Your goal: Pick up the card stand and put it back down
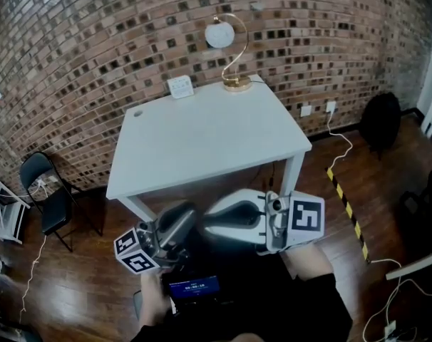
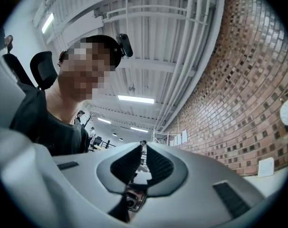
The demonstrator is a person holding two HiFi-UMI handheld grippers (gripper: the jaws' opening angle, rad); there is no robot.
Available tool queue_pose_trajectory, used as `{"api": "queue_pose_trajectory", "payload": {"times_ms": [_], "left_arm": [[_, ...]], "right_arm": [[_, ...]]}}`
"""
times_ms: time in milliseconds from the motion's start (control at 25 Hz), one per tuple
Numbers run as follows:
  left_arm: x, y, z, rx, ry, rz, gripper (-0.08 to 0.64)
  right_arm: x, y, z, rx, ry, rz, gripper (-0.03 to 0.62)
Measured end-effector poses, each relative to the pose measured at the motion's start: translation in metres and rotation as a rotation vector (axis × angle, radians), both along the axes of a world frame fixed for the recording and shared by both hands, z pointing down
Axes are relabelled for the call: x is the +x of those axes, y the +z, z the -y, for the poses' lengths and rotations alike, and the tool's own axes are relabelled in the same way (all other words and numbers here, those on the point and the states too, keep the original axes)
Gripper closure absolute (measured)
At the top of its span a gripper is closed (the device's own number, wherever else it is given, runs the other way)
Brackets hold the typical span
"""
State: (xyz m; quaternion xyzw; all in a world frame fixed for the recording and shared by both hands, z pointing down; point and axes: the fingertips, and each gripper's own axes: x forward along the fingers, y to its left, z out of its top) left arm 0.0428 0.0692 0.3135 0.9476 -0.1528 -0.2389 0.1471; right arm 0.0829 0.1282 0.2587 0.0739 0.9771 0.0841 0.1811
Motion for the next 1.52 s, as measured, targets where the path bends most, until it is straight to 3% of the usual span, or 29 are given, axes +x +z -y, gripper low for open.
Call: {"api": "queue_pose_trajectory", "payload": {"times_ms": [960, 1520], "left_arm": [[0.001, 0.002, -0.012, -0.013, -0.034, 0.003, 0.492], [0.004, -0.002, -0.012, -0.003, -0.031, 0.014, 0.492]], "right_arm": [[0.004, 0.009, 0.001, -0.017, 0.064, -0.042, 0.571], [0.004, 0.005, -0.003, 0.019, 0.059, -0.043, 0.572]]}}
